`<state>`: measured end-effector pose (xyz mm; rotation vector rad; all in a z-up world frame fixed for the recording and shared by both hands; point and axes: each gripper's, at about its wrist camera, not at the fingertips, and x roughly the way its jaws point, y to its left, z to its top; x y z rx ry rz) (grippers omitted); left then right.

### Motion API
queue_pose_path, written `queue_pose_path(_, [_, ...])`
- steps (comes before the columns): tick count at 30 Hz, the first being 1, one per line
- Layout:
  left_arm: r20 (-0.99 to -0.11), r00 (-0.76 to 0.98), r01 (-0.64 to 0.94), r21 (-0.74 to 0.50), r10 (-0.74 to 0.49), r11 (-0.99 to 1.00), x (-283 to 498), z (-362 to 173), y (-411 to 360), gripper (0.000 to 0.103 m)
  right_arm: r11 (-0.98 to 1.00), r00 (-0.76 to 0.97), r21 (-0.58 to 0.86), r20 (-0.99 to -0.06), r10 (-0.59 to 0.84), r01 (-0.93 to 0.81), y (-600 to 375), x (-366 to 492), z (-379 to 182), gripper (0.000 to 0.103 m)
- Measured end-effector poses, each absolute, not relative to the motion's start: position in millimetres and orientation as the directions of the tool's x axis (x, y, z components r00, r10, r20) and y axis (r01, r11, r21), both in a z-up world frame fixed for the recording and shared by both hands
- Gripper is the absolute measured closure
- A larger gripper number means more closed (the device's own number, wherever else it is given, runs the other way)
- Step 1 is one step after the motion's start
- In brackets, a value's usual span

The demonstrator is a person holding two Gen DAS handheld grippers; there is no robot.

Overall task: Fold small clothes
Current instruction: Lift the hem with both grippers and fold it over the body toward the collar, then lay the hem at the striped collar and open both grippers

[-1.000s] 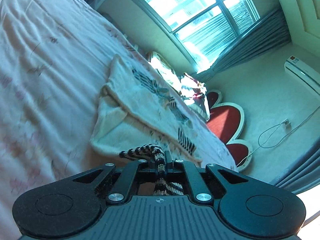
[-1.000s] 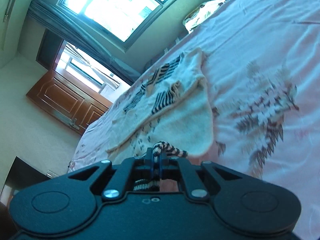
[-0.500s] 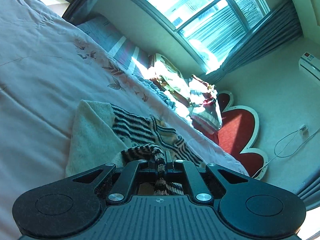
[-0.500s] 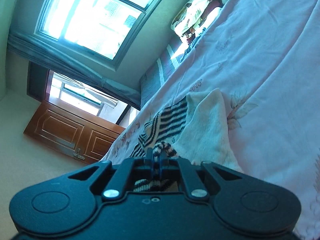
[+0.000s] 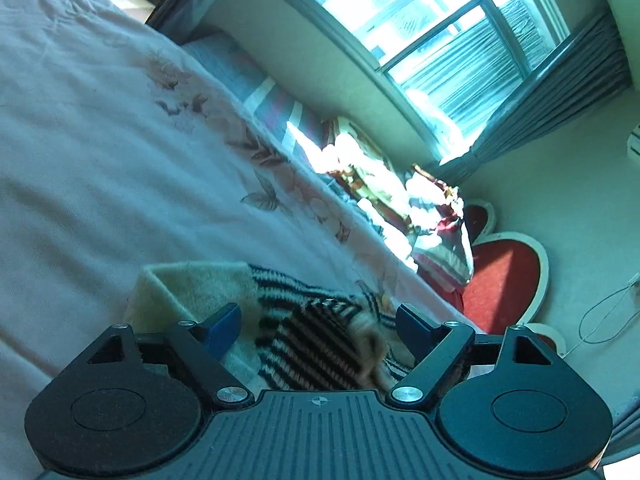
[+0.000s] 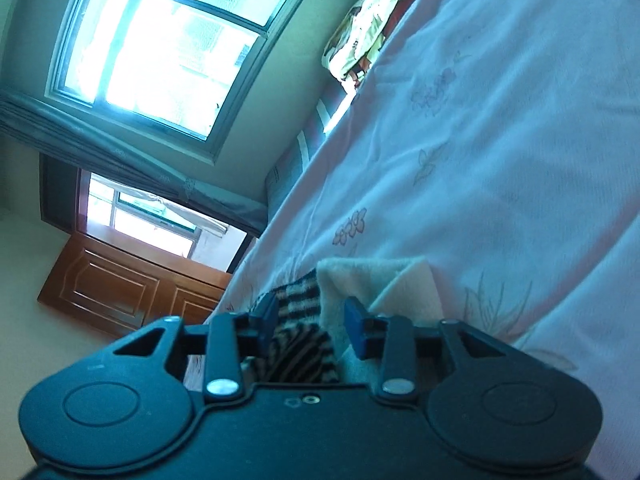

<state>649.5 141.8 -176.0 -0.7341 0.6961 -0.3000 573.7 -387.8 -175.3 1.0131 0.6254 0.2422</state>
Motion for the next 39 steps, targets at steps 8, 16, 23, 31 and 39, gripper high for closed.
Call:
queue_pose_path(8, [-0.559,0.706,0.140,-0.491,-0.435,0.860,647,-158,131,0.050,0.675,0.806,0.737,-0.385,0.450,-0.024,-389,567,-140,0.055])
queue_pose_path(16, [-0.656,0.659,0.209,-0.309,-0.367,0.928,648,-153,102,0.055,0.874,0.700,0.473,-0.587,0.407,-0.112,-338,582,-125,0.064])
queue_pose_path(23, [-0.658,0.687,0.229,-0.206,-0.308,0.951,637,-150,88,0.098,0.962,0.688,0.217,-0.673,0.272,-0.169,-294,581,-125,0.095])
queue_pose_path(31, [-0.526,0.823,0.148,-0.164,-0.214,0.975,609,-140,94,0.098,0.983,0.811,0.141,-0.558,0.176,-0.116,-300,564,-110,0.096])
queue_pose_path(39, [-0.604,0.785,0.148,-0.031,-0.136,0.989,615,-150,75,0.090,0.992,0.779,0.094,-0.614,0.126,-0.087,-297,572,-135,0.081])
